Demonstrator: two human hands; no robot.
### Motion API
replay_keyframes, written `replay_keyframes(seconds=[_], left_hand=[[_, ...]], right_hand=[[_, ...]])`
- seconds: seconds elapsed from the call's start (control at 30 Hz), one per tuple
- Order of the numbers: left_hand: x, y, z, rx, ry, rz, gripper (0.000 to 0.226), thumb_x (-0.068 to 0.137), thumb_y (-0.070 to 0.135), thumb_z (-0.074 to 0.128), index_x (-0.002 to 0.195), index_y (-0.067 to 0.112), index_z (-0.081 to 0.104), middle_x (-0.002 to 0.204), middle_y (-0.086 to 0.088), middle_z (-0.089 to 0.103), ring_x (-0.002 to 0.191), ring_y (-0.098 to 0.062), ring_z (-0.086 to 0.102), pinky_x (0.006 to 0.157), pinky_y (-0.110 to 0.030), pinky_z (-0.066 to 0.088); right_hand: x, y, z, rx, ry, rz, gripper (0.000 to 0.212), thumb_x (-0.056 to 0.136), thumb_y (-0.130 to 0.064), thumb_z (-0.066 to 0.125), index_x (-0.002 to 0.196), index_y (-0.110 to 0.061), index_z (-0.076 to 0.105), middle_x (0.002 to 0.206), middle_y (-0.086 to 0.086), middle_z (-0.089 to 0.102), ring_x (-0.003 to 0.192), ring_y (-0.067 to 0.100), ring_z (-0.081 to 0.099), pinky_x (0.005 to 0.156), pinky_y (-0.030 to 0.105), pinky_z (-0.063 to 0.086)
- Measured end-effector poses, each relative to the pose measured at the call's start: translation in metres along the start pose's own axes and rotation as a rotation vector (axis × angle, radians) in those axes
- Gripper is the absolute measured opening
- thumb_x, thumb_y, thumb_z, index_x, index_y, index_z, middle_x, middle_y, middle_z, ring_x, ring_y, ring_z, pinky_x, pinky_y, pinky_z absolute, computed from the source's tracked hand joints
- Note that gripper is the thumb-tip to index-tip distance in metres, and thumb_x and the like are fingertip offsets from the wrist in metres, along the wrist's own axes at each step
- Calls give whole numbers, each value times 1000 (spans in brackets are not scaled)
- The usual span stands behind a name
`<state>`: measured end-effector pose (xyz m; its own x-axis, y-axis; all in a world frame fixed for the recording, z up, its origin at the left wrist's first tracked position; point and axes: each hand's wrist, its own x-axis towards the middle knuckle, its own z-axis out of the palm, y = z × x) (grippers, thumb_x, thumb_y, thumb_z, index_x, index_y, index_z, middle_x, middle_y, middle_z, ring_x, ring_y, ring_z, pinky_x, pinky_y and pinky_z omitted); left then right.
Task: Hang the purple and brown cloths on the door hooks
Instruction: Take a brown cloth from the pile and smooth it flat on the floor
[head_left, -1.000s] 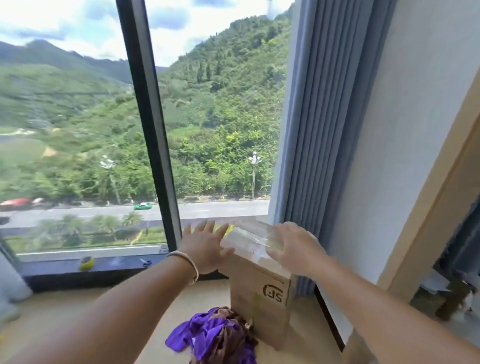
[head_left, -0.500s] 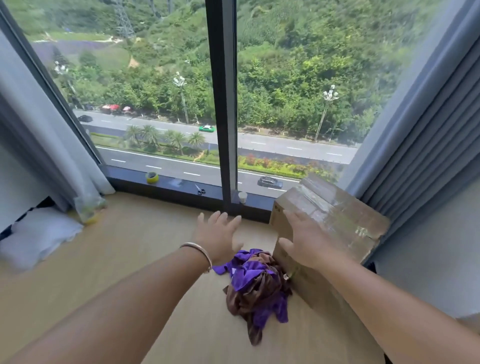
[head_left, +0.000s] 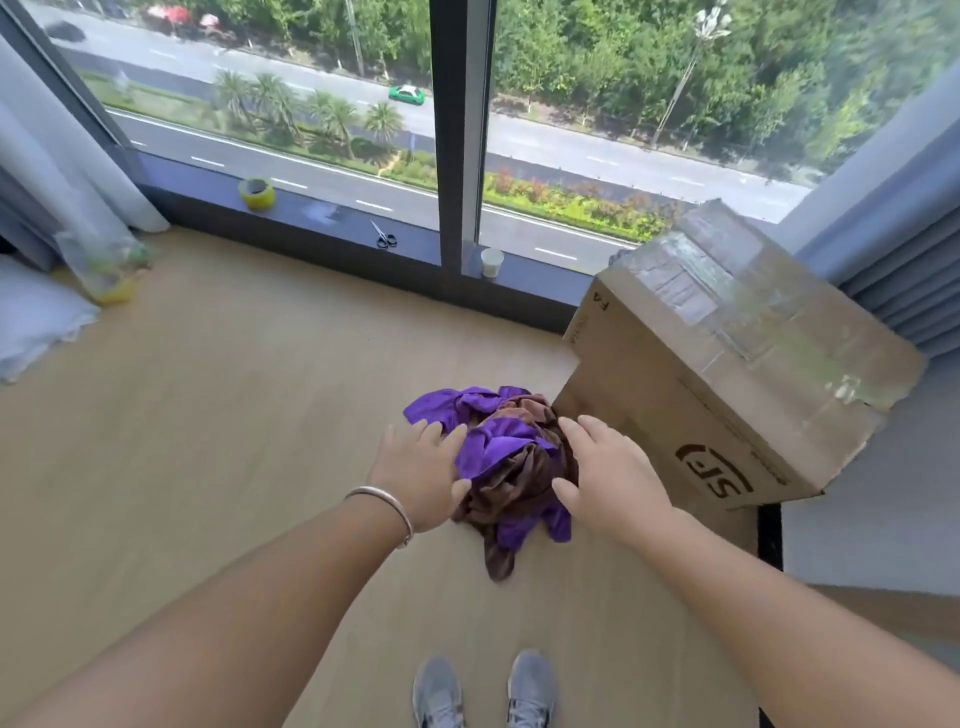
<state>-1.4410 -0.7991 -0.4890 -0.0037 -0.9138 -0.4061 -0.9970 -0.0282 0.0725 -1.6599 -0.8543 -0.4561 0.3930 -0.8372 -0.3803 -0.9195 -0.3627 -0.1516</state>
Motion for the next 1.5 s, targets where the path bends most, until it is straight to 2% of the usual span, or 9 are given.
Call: replay_keyframes(seconds=[0.43, 0.57, 0.77, 0.93, 1.0, 1.07, 1.17, 1.33, 1.5], left_hand=[[138, 14, 321, -96, -139, 72, 61, 100, 42, 37, 152, 17, 19, 155, -1, 29, 144, -19, 22, 116, -43, 16], [173, 29, 398, -96, -137, 198, 52, 99, 37, 40, 144, 11, 35, 140, -5, 46, 131, -23, 39, 107, -36, 33], [230, 43, 468, -122, -74, 61, 41, 97, 42, 44, 127, 14, 44, 128, -3, 51, 122, -22, 44, 97, -35, 40], [268, 46, 497, -63, 23, 20, 50, 91, 53, 47, 125, 16, 46, 128, -4, 50, 124, -24, 40, 97, -36, 39], [277, 49, 505, -70, 63, -9, 55, 88, 58, 48, 125, 17, 46, 128, -4, 49, 124, -24, 41, 95, -36, 40], [284, 53, 509, -80, 113, -38, 50, 90, 56, 45, 121, 17, 48, 125, -4, 52, 121, -24, 44, 92, -37, 43], [287, 55, 502, -96, 164, -79, 30, 98, 39, 37, 113, 19, 54, 119, -3, 57, 113, -25, 51, 84, -36, 43], [255, 33, 454, -151, 168, -119, 20, 96, 24, 36, 106, 20, 54, 112, -1, 62, 107, -26, 58, 77, -37, 44], [186, -9, 345, -158, 231, -185, 14, 93, 22, 40, 101, 22, 51, 103, 1, 63, 95, -28, 61, 62, -34, 33]], right_hand=[[130, 97, 316, -182, -180, -109, 74, 90, -45, 53, 152, -21, 20, 158, 1, 19, 145, 16, 16, 118, 40, 15], [168, 113, 381, -248, -106, -276, 71, 87, -39, 59, 148, -19, 29, 155, 1, 27, 143, 18, 20, 117, 39, 12], [232, 126, 436, -331, -10, -569, 55, 84, -19, 55, 138, -16, 46, 145, 5, 42, 137, 23, 34, 116, 37, 14], [272, 136, 454, -390, 20, -607, 41, 86, -23, 48, 127, -20, 51, 130, 2, 50, 122, 24, 44, 111, 36, 24], [281, 139, 454, -402, 48, -572, 34, 89, -24, 46, 121, -22, 54, 121, 1, 54, 114, 25, 49, 98, 37, 35], [288, 140, 448, -410, 74, -532, 26, 91, -22, 43, 112, -23, 58, 113, 0, 57, 107, 25, 52, 84, 37, 38], [290, 139, 437, -368, 91, -481, 24, 94, -21, 40, 104, -24, 62, 109, -2, 61, 104, 24, 54, 81, 37, 43], [263, 126, 397, -347, 164, -464, 22, 94, -20, 42, 97, -21, 63, 99, -1, 65, 97, 25, 59, 69, 33, 37], [215, 78, 310, -423, 135, -457, 17, 93, -15, 42, 92, -16, 59, 90, 4, 66, 84, 28, 61, 66, 34, 32]])
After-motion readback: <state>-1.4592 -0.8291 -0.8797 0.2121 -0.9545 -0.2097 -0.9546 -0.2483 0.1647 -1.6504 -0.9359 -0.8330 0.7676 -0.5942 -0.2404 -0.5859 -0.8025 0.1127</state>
